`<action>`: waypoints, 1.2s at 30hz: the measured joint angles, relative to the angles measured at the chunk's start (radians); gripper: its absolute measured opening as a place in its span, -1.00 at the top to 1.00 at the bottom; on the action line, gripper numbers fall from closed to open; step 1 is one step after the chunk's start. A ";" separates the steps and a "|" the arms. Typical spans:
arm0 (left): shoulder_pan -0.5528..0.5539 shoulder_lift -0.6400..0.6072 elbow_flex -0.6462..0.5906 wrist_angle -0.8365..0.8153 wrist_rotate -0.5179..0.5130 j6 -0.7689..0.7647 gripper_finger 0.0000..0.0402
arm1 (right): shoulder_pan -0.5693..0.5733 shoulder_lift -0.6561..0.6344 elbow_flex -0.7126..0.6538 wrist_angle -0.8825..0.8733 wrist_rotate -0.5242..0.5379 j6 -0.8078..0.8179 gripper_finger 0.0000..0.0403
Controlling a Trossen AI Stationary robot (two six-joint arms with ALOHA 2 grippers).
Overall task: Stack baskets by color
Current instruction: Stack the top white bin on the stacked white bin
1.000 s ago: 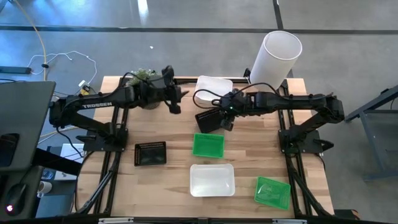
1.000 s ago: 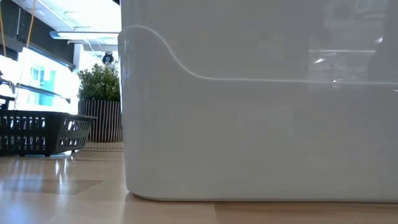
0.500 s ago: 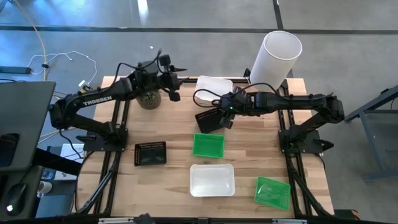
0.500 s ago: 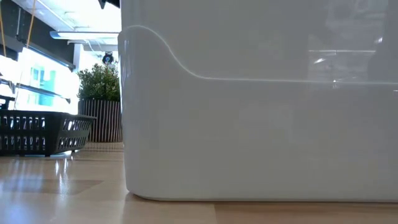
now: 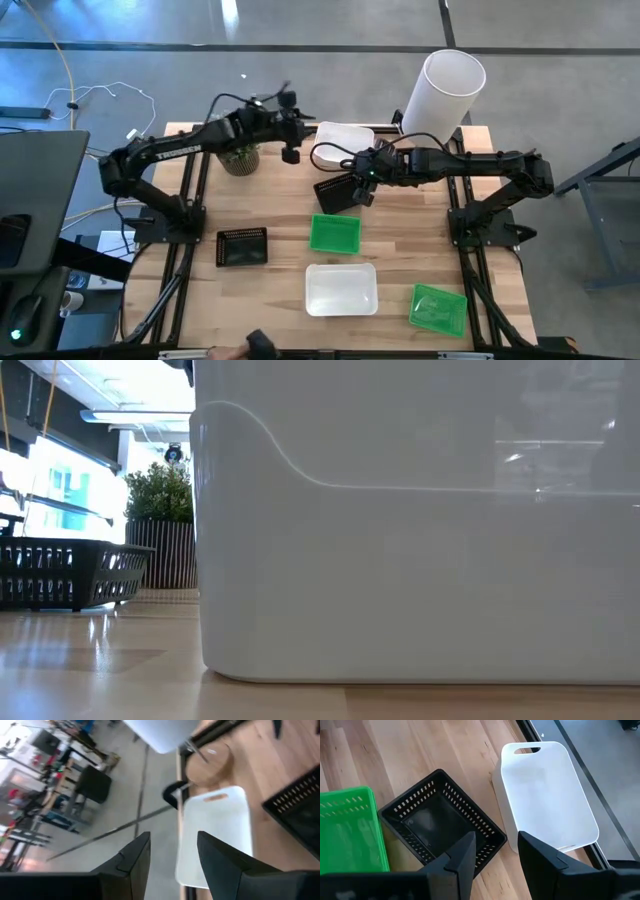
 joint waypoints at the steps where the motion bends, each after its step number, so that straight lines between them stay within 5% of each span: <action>1: -0.001 0.016 0.000 0.000 0.001 0.002 0.26 | 0.000 0.000 0.000 0.000 0.000 0.000 0.33; 16: 0.000 0.264 0.000 -0.054 -0.002 0.052 0.26 | 0.000 0.001 0.000 -0.043 -0.005 0.038 0.33; 36: 0.003 0.365 0.001 -0.062 0.007 0.081 0.26 | 0.000 0.001 0.000 -0.046 -0.046 0.064 0.33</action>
